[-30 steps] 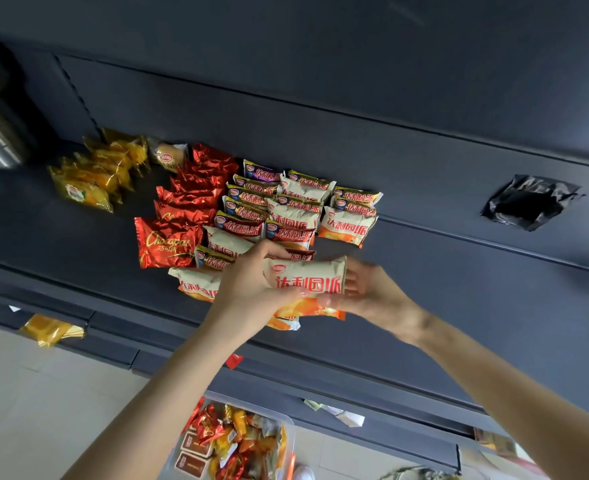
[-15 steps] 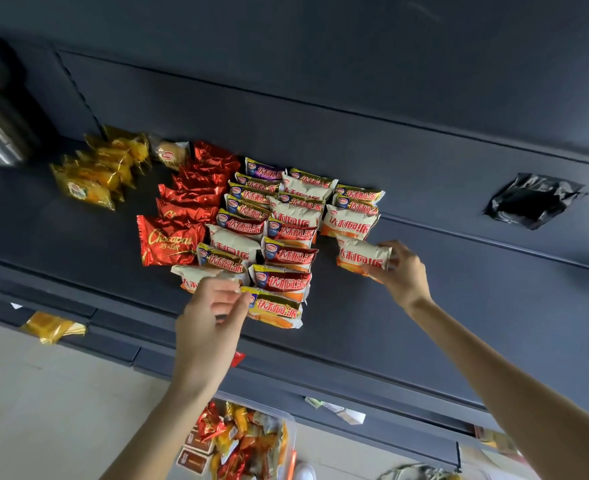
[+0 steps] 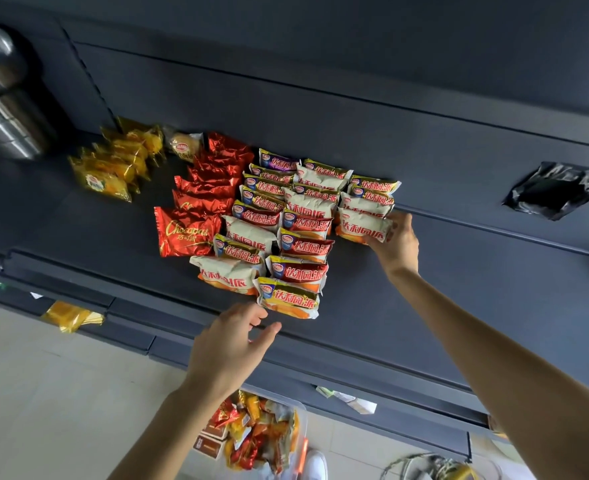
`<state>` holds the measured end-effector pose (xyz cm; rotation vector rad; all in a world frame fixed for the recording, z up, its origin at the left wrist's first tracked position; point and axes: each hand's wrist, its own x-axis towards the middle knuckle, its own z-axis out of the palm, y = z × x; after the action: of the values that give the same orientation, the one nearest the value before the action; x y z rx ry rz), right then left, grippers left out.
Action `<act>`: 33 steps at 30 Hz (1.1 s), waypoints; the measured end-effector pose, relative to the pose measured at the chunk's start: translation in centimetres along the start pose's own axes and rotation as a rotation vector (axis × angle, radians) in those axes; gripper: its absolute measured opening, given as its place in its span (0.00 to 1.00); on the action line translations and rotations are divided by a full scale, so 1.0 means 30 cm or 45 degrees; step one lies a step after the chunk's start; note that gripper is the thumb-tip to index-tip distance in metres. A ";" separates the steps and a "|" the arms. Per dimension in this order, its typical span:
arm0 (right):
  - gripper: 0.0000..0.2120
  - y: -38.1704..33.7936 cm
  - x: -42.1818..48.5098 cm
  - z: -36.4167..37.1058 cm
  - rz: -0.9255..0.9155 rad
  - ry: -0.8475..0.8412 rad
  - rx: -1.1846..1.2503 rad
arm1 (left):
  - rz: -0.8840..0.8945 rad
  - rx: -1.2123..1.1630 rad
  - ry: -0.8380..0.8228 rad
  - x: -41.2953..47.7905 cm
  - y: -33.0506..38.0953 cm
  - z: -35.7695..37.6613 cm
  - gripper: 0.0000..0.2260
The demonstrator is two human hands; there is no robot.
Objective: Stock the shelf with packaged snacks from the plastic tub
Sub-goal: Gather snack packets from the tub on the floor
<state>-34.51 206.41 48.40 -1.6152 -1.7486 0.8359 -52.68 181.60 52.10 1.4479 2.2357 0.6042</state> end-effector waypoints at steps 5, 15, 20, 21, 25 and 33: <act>0.31 0.006 -0.014 -0.009 0.079 -0.076 -0.012 | 0.000 0.148 -0.106 -0.011 -0.038 -0.021 0.18; 0.31 -0.025 -0.168 -0.052 0.214 -0.129 -0.335 | 0.156 0.480 -0.423 -0.114 -0.123 -0.104 0.20; 0.32 -0.070 -0.175 0.031 0.088 -0.239 -0.461 | 0.225 0.448 -0.481 -0.175 -0.254 -0.189 0.20; 0.32 -0.066 -0.174 0.043 0.067 -0.240 -0.509 | 0.227 0.459 -0.488 -0.173 -0.274 -0.204 0.20; 0.31 -0.053 -0.168 0.050 0.053 -0.231 -0.587 | 0.188 0.521 -0.494 -0.132 -0.298 -0.205 0.19; 0.27 -0.034 -0.104 0.011 -0.051 -0.269 -0.476 | 0.208 0.513 -0.389 -0.056 -0.213 -0.118 0.20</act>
<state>-35.17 203.22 48.95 -1.7694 -2.1829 0.7112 -58.74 177.22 51.63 1.7883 2.0829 -0.0351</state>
